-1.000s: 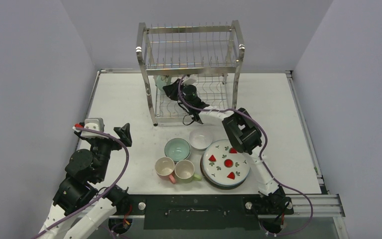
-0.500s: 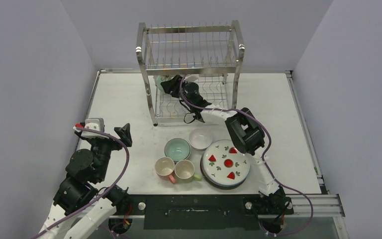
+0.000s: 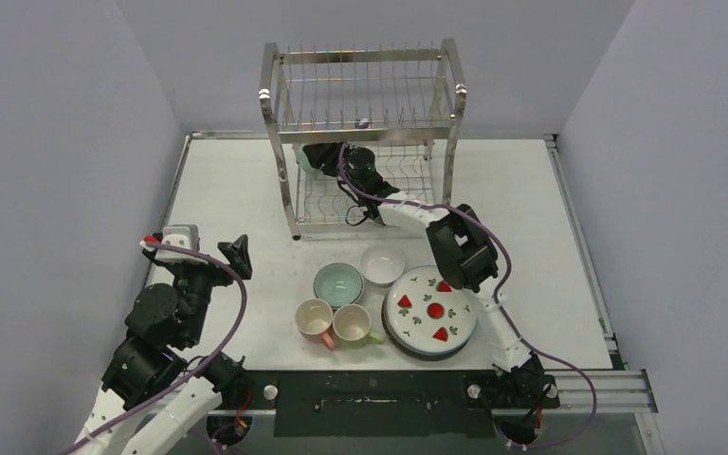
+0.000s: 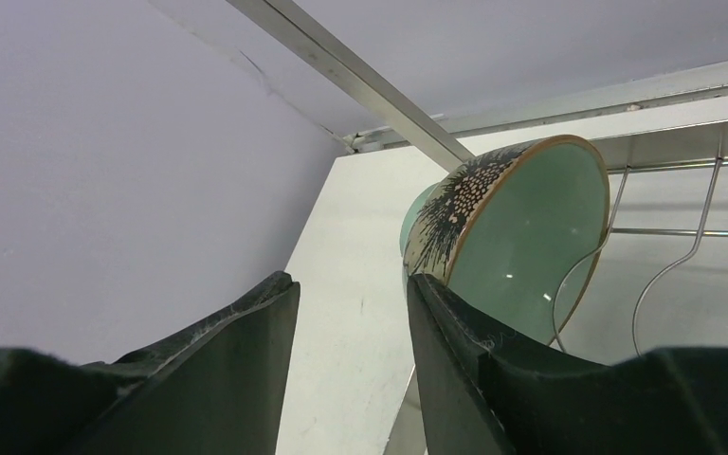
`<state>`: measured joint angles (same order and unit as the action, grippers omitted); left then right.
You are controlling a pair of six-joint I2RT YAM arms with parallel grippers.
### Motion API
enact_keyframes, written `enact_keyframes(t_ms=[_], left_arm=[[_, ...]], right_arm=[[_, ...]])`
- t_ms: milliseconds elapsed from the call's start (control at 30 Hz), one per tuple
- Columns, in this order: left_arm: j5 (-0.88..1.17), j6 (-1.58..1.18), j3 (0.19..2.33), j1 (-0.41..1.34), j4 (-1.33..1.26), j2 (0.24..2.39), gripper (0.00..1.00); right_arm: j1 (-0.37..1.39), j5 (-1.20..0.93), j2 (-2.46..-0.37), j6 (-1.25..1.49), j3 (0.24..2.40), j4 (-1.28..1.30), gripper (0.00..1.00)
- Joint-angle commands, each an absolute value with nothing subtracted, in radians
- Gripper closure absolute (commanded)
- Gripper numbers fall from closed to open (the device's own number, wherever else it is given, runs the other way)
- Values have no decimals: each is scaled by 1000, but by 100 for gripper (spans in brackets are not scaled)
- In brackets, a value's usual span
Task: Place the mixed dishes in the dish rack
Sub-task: Insert the bowl into the dish rack.
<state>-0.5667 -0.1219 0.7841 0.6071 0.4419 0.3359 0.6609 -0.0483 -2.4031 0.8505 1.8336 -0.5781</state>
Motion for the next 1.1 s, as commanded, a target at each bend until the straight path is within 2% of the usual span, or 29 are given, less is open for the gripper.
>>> enact_keyframes(t_ms=[0, 433, 933, 1067], left_arm=[[-555, -112, 785, 604, 387, 339, 5], [-555, -112, 785, 604, 387, 330, 5], [-557, -113, 785, 604, 388, 328, 5], [-557, -110, 785, 604, 385, 328, 5]], right_arm=[[647, -32, -2390, 844, 1842, -607, 53], [646, -3, -2281, 837, 1668, -716, 50], [643, -5, -2324, 818, 1766, -646, 48], [643, -42, -2319, 821, 1791, -660, 43]])
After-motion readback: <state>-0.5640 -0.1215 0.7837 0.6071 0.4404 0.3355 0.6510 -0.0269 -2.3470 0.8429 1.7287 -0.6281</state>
